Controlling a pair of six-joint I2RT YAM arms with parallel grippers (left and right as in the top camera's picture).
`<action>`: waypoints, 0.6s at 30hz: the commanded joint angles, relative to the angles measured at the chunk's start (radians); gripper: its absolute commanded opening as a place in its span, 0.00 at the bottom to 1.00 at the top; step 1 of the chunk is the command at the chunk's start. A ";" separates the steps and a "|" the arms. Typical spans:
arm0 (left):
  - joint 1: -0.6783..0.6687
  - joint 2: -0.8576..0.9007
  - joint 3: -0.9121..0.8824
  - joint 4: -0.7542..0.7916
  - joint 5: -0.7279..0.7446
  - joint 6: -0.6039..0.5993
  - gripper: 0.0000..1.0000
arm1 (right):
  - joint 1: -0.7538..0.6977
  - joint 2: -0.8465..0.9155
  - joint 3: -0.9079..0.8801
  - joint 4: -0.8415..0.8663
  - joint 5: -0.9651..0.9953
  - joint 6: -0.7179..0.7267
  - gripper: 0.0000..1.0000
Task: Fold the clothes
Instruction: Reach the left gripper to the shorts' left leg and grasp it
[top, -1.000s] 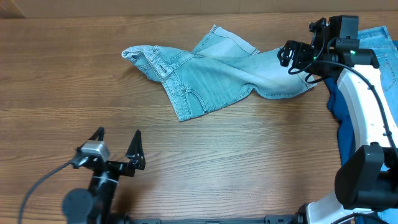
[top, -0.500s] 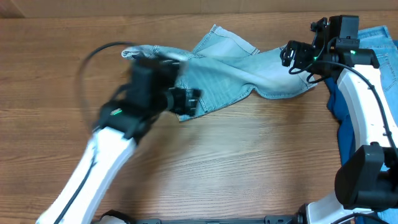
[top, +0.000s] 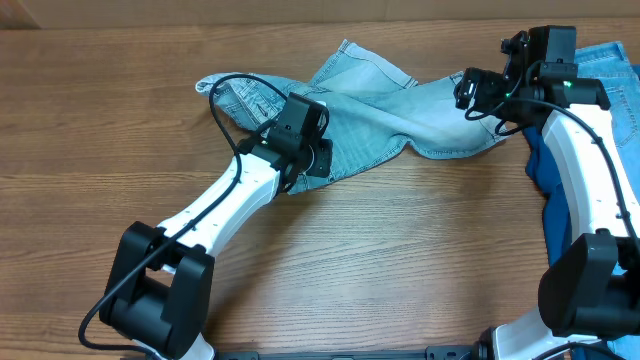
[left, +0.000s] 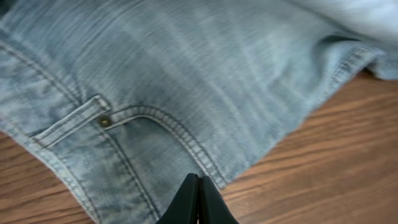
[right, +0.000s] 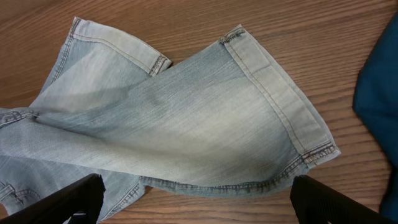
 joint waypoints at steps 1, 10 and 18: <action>-0.005 0.071 0.016 0.003 -0.057 -0.042 0.04 | 0.000 0.018 0.013 0.003 0.006 -0.008 1.00; -0.001 0.121 0.016 0.077 -0.076 -0.100 0.04 | 0.000 0.029 0.013 0.001 0.006 -0.008 1.00; -0.001 0.127 0.017 -0.004 -0.067 -0.131 0.04 | 0.000 0.029 0.013 -0.021 0.006 -0.008 1.00</action>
